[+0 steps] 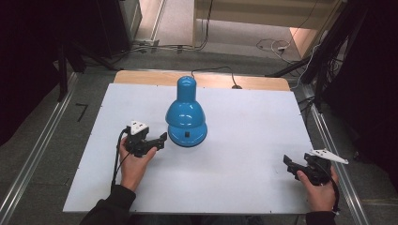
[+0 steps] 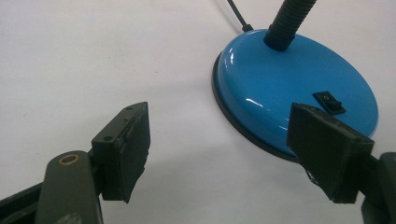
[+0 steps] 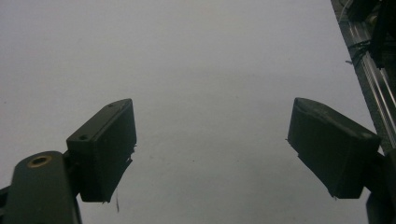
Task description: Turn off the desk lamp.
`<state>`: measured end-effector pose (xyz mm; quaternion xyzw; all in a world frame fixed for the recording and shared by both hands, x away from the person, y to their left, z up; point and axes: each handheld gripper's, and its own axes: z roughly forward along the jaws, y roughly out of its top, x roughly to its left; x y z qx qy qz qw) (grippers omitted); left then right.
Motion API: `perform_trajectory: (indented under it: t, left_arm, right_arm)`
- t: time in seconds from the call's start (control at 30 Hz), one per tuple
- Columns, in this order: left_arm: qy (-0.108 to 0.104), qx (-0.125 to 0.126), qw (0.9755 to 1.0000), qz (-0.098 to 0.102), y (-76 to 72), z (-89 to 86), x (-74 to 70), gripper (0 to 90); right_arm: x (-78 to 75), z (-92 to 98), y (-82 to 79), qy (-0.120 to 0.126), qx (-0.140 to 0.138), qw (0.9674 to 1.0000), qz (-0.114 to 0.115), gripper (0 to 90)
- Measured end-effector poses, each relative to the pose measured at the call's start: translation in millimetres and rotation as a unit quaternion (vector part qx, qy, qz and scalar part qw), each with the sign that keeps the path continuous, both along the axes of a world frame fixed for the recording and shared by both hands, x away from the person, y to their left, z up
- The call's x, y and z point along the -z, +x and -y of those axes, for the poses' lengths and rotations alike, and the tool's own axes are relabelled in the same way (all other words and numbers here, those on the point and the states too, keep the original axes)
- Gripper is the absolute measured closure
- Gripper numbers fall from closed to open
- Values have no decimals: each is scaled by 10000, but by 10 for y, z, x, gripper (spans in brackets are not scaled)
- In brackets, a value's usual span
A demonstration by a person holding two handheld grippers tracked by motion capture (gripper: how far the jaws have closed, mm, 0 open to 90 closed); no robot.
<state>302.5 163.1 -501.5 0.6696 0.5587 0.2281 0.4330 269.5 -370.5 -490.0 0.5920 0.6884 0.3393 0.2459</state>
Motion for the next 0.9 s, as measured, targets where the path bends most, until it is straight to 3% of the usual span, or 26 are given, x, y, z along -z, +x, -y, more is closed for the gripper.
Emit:
perform_trajectory:
  t: [0.9]
  left_arm:
    - [13,-221,9997,-38,-124,-250,-23,204]
  right_arm:
    - [-3,5,-5,-8,4,10000,13,141]
